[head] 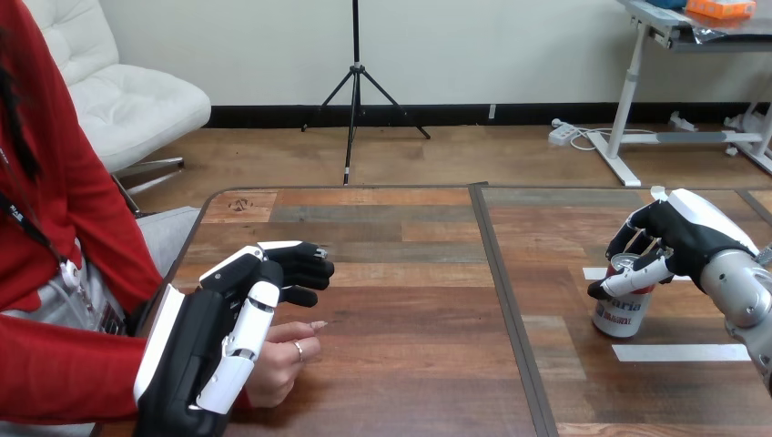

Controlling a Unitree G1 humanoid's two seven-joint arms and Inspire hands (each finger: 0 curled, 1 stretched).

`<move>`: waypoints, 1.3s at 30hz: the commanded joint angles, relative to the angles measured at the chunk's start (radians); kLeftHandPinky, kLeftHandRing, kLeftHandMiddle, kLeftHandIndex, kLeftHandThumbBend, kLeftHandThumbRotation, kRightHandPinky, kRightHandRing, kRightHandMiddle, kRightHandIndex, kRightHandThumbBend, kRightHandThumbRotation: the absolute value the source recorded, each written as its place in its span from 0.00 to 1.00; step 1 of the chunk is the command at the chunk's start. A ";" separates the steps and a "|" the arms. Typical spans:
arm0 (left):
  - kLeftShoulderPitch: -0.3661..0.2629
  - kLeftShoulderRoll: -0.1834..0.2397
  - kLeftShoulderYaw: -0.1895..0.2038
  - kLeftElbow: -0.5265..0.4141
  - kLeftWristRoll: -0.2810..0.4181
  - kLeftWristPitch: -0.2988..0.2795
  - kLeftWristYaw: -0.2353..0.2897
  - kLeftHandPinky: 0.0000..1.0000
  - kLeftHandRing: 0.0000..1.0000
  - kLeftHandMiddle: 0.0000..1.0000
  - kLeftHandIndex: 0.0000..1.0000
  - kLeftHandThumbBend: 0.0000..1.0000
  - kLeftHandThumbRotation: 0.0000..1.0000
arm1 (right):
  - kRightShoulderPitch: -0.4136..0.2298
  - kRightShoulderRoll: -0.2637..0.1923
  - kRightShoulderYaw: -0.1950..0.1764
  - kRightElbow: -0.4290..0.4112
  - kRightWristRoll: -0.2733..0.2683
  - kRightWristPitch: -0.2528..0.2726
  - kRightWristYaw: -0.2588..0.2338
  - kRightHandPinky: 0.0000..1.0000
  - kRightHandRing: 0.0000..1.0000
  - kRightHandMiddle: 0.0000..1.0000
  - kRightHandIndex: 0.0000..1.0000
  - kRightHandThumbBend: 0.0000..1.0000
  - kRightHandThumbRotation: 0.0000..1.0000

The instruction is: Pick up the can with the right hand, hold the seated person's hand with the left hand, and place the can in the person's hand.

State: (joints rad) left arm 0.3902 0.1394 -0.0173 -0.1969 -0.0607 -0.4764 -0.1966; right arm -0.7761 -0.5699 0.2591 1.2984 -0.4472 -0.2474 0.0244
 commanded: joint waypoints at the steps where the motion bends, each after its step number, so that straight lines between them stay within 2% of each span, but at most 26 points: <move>1: -0.037 -0.001 0.007 -0.037 0.003 -0.004 0.006 0.60 0.65 0.64 0.62 0.14 0.82 | -0.021 0.012 -0.018 -0.008 0.014 -0.011 -0.027 0.41 0.46 0.49 0.45 0.83 0.00; 25: -0.041 0.006 0.029 -0.038 0.051 -0.014 0.029 0.57 0.63 0.64 0.61 0.18 0.83 | -0.024 -0.005 0.000 -0.009 -0.006 -0.013 -0.027 0.38 0.43 0.47 0.46 0.82 0.00; 39: -0.051 0.007 0.039 -0.037 0.058 -0.014 0.033 0.56 0.63 0.63 0.61 0.19 0.84 | -0.024 -0.015 -0.007 -0.011 -0.001 -0.023 -0.027 0.39 0.44 0.47 0.45 0.85 0.00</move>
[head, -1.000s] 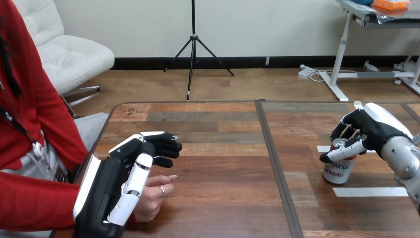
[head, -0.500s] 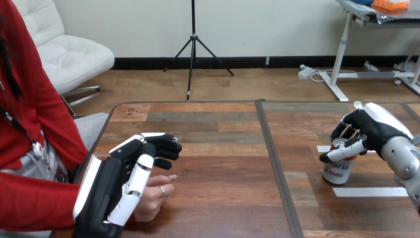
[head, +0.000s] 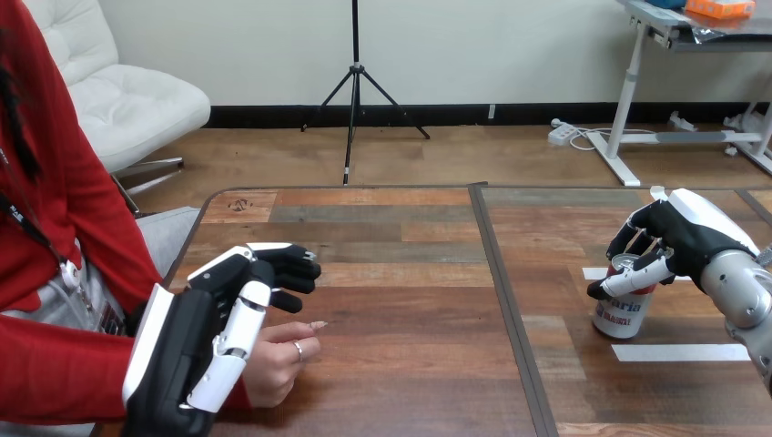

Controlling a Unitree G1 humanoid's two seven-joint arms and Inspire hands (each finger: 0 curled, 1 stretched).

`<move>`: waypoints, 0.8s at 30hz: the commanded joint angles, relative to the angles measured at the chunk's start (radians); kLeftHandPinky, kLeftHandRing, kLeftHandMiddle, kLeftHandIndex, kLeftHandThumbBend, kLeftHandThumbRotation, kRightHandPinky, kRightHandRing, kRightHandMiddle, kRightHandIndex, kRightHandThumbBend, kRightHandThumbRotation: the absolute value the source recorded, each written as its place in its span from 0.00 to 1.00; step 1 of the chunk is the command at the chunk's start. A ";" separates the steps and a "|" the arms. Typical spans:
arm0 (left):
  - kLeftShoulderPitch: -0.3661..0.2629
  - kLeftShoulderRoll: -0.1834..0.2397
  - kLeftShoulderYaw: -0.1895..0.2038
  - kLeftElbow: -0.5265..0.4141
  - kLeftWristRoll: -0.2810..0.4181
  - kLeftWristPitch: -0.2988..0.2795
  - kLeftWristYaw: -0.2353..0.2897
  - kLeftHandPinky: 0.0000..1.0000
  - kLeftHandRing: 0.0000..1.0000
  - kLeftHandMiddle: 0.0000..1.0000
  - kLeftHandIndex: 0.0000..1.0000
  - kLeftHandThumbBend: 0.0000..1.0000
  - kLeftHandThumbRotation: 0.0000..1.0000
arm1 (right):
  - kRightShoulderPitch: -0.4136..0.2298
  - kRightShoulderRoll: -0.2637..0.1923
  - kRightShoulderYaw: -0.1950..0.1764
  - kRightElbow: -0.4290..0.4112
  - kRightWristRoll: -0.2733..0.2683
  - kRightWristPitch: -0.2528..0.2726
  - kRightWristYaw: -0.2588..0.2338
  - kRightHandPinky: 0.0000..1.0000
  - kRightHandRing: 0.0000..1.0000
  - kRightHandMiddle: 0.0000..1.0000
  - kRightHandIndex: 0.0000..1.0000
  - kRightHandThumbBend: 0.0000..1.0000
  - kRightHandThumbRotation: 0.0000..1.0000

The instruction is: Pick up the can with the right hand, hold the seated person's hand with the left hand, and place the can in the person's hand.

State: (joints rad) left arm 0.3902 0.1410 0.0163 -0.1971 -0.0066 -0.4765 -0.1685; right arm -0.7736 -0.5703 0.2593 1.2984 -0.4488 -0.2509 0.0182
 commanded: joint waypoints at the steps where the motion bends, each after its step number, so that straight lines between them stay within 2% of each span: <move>1: -0.052 0.006 0.006 -0.036 0.004 -0.014 0.005 0.56 0.63 0.63 0.61 0.19 0.85 | -0.026 -0.016 -0.007 -0.012 0.000 -0.022 -0.022 0.39 0.44 0.47 0.45 0.85 0.00; 10: -0.059 0.010 0.012 -0.032 0.003 -0.027 0.003 0.56 0.63 0.63 0.60 0.20 0.85 | -0.031 -0.026 -0.002 -0.020 -0.009 -0.030 -0.030 0.38 0.42 0.47 0.46 0.86 0.00; 18: -0.064 0.018 0.018 -0.045 -0.008 -0.005 0.000 0.57 0.65 0.64 0.60 0.19 0.85 | -0.048 -0.044 -0.016 -0.039 0.004 -0.055 -0.007 0.39 0.43 0.47 0.46 0.83 0.00; 24: -0.071 0.023 0.023 -0.048 -0.011 0.001 0.001 0.58 0.65 0.64 0.60 0.21 0.84 | -0.066 -0.056 -0.018 -0.051 0.004 -0.051 -0.004 0.40 0.44 0.48 0.46 0.82 0.00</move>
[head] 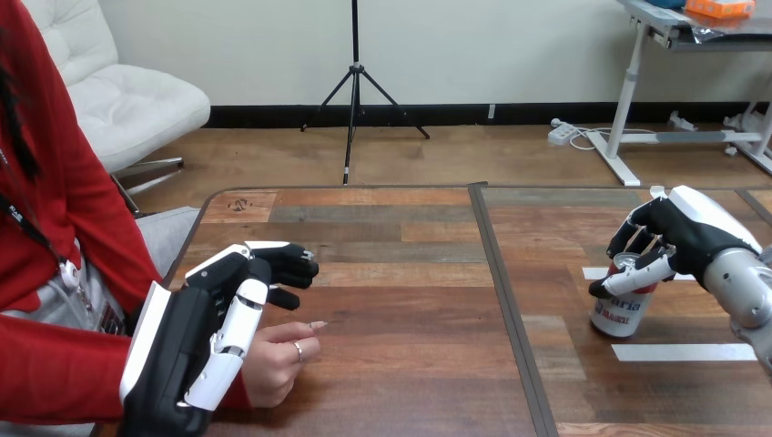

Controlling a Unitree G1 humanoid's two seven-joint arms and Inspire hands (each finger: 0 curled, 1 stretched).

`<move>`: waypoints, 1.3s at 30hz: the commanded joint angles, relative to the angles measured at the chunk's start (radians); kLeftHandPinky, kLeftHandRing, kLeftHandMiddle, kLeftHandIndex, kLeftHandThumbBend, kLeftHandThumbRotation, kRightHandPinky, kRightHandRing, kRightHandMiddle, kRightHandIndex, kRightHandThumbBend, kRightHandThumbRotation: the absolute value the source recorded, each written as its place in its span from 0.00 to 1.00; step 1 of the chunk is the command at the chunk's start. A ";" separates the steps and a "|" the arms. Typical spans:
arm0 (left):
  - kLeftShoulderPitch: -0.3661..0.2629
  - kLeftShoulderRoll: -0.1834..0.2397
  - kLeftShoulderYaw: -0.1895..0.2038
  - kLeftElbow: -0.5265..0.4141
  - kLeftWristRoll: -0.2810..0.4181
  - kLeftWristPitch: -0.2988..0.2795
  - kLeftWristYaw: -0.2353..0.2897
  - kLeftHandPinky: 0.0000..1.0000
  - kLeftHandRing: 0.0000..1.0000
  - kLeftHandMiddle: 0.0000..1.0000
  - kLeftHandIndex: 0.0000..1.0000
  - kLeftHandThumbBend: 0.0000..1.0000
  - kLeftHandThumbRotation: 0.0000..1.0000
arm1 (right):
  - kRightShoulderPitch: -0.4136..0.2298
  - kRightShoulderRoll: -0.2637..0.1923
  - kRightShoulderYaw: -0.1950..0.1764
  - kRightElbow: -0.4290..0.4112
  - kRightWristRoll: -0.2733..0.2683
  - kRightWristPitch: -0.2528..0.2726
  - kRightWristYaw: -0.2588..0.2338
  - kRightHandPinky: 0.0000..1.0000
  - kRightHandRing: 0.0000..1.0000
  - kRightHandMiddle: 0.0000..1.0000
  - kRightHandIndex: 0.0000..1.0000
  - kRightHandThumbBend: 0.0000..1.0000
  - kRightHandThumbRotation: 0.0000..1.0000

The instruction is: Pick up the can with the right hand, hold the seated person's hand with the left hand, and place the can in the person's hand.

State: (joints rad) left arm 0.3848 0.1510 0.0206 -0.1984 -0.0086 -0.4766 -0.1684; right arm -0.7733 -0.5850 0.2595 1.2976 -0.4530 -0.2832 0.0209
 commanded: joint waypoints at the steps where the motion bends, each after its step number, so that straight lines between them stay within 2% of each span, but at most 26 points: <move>1: -0.068 0.013 0.019 -0.046 -0.008 0.001 0.003 0.58 0.65 0.64 0.60 0.21 0.84 | -0.069 -0.043 -0.020 -0.053 0.010 -0.021 -0.006 0.41 0.44 0.48 0.46 0.81 0.00; 7: -0.081 0.014 0.025 -0.036 0.005 -0.009 0.010 0.57 0.64 0.63 0.60 0.19 0.81 | -0.077 -0.058 -0.027 -0.070 0.019 -0.052 0.004 0.43 0.47 0.49 0.47 0.81 0.00; 19: -0.109 0.012 0.029 -0.019 0.021 -0.018 0.017 0.53 0.62 0.61 0.58 0.18 0.77 | -0.097 -0.077 -0.023 -0.109 0.015 -0.057 0.024 0.49 0.50 0.52 0.48 0.80 0.00; 28: -0.127 0.012 0.028 -0.015 0.022 -0.010 0.015 0.52 0.61 0.60 0.57 0.22 0.73 | -0.096 -0.085 -0.024 -0.145 0.018 -0.064 0.040 0.44 0.47 0.49 0.48 0.81 0.00; 34: -0.139 0.013 0.029 -0.011 0.026 -0.015 0.015 0.51 0.60 0.59 0.56 0.19 0.71 | -0.092 -0.090 -0.020 -0.163 0.013 -0.080 0.041 0.41 0.45 0.48 0.48 0.82 0.00; 39: -0.142 0.012 0.029 -0.017 0.030 -0.003 0.018 0.50 0.59 0.58 0.56 0.21 0.70 | -0.086 -0.092 -0.020 -0.173 0.012 -0.098 0.040 0.41 0.45 0.48 0.47 0.82 0.00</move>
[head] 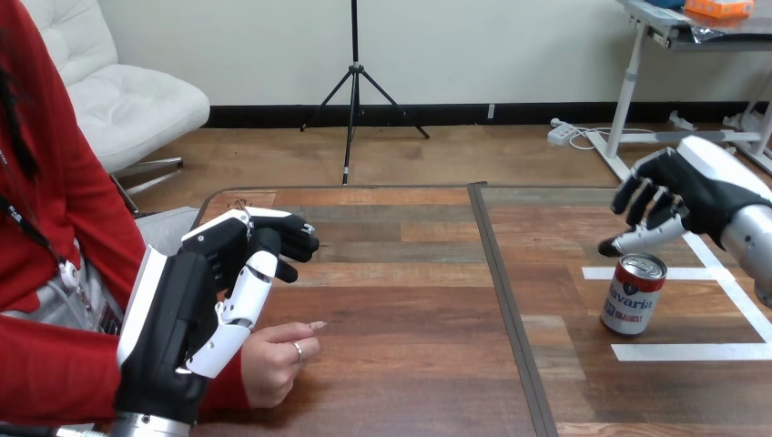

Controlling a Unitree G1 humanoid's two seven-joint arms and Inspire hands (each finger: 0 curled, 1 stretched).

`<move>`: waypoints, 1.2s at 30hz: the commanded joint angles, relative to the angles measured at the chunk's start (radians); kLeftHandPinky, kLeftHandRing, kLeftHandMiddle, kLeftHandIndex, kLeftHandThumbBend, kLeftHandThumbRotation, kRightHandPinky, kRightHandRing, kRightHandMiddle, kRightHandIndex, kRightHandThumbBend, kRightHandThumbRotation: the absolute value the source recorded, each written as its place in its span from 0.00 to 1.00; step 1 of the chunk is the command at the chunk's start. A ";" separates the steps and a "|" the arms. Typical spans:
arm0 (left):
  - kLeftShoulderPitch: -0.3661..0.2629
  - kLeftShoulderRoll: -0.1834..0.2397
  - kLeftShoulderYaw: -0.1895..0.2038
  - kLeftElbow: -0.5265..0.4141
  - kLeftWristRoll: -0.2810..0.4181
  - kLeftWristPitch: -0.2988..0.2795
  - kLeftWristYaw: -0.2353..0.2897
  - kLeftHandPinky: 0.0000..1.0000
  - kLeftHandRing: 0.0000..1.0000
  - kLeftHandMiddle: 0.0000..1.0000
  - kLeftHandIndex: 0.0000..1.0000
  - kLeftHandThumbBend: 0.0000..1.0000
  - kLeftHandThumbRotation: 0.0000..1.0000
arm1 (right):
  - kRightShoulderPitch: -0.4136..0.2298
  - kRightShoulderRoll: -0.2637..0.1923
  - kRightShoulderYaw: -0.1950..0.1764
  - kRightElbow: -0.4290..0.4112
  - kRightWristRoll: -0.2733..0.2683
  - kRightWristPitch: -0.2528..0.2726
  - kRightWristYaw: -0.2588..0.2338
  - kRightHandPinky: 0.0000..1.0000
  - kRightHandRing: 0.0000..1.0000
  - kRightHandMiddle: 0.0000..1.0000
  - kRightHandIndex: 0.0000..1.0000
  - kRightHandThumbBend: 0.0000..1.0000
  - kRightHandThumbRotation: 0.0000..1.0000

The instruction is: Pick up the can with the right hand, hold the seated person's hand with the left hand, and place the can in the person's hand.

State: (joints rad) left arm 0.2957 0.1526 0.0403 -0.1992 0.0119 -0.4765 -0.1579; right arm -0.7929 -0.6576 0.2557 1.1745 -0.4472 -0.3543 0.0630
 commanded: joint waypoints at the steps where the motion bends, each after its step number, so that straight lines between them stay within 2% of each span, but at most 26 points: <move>1: -0.057 0.010 0.009 -0.010 0.010 -0.014 0.008 0.50 0.59 0.58 0.56 0.21 0.70 | -0.066 -0.019 -0.015 -0.052 0.004 -0.026 -0.002 0.41 0.45 0.48 0.47 0.82 0.00; 3: -0.062 0.010 0.010 -0.001 0.011 -0.027 0.008 0.49 0.58 0.57 0.55 0.18 0.69 | -0.067 -0.019 -0.014 -0.055 0.002 -0.024 -0.001 0.42 0.45 0.48 0.47 0.83 0.00; 6: -0.059 0.009 0.010 -0.015 0.019 -0.005 0.013 0.49 0.57 0.57 0.55 0.17 0.68 | -0.064 -0.016 -0.019 -0.060 0.010 -0.021 0.008 0.43 0.45 0.48 0.48 0.83 0.00; 12: -0.063 0.009 0.010 -0.014 0.014 -0.007 0.010 0.48 0.57 0.56 0.54 0.16 0.67 | -0.060 -0.009 -0.024 -0.069 0.018 -0.007 0.023 0.43 0.45 0.48 0.47 0.82 0.00; 18: -0.065 0.006 0.011 -0.020 0.025 -0.001 0.017 0.48 0.57 0.56 0.54 0.15 0.67 | -0.051 -0.003 -0.028 -0.065 0.028 -0.024 0.036 0.43 0.45 0.48 0.47 0.82 0.00; 24: -0.066 0.010 0.012 -0.021 0.031 -0.006 0.018 0.48 0.57 0.56 0.54 0.13 0.67 | -0.041 0.002 -0.017 -0.062 0.015 -0.038 0.015 0.40 0.43 0.47 0.47 0.81 0.00; 28: -0.063 0.012 0.015 -0.022 0.032 -0.008 0.018 0.47 0.56 0.56 0.54 0.12 0.67 | -0.043 0.008 -0.012 -0.053 0.011 -0.024 0.021 0.42 0.44 0.48 0.47 0.81 0.00; 34: -0.057 0.014 0.019 -0.029 0.034 -0.002 0.018 0.47 0.56 0.56 0.54 0.12 0.67 | -0.047 0.017 -0.008 -0.040 0.011 0.003 0.041 0.48 0.50 0.52 0.53 0.88 0.00; 36: -0.055 0.014 0.020 -0.031 0.036 0.000 0.019 0.47 0.56 0.56 0.54 0.12 0.67 | -0.047 0.018 -0.007 -0.037 0.010 0.007 0.044 0.49 0.51 0.54 0.55 0.92 0.03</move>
State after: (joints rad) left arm 0.2822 0.1526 0.0447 -0.1990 0.0455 -0.4753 -0.1494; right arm -0.7931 -0.6564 0.2558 1.1428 -0.4425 -0.3592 0.1020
